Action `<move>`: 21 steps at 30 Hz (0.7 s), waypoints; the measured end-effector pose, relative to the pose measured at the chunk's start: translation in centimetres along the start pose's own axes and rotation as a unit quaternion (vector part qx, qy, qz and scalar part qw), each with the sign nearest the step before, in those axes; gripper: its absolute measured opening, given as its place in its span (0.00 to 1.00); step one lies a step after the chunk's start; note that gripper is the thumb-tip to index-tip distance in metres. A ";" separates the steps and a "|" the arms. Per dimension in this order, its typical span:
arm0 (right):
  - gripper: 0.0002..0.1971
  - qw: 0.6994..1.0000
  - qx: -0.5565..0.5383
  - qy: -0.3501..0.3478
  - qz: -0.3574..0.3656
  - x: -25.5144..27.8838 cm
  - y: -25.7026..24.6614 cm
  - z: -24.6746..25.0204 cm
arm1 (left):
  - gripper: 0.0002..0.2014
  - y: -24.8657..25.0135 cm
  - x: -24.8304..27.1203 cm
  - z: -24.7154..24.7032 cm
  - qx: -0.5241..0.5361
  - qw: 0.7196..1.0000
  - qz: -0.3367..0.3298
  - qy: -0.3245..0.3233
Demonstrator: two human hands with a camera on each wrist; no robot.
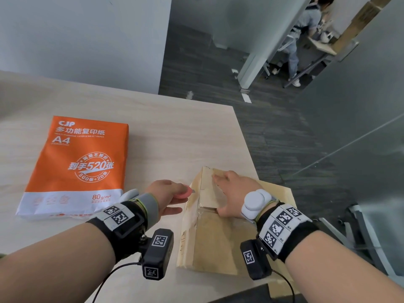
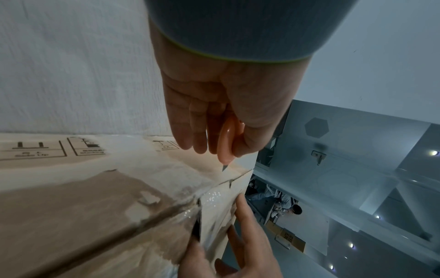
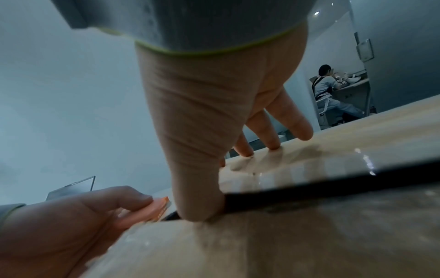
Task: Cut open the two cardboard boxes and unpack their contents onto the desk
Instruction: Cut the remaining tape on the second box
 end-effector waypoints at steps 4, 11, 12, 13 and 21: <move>0.44 1.000 -0.007 -0.001 0.017 0.3 -1.2 -0.3 | 0.05 0.0 -0.4 -0.3 0.009 1.000 -0.007 0.009; 0.39 1.000 -0.028 0.004 0.012 0.6 -1.2 -0.1 | 0.07 -0.3 -1.0 -0.6 -0.002 1.000 -0.007 0.010; 0.38 1.000 -0.028 0.003 0.012 0.6 -1.2 -0.2 | 0.08 -0.4 -1.0 -0.6 -0.002 1.000 -0.007 0.010; 0.38 1.000 -0.028 0.001 0.011 0.5 -1.2 -0.2 | 0.09 -0.4 -1.1 -0.6 -0.002 1.000 -0.006 0.009; 0.40 1.000 -0.026 -0.004 0.004 0.3 -1.1 -0.2 | 0.09 -0.1 -1.5 -0.6 0.009 1.000 -0.005 0.018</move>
Point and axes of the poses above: each hand's wrist, its own x-axis away from the middle knuckle, its own z-axis out of the back of the hand, y = z × x, the point moved 10 cm from there along -x, towards the middle knuckle, and after that the axes turned 10 degrees about x, right-handed, at the moved point
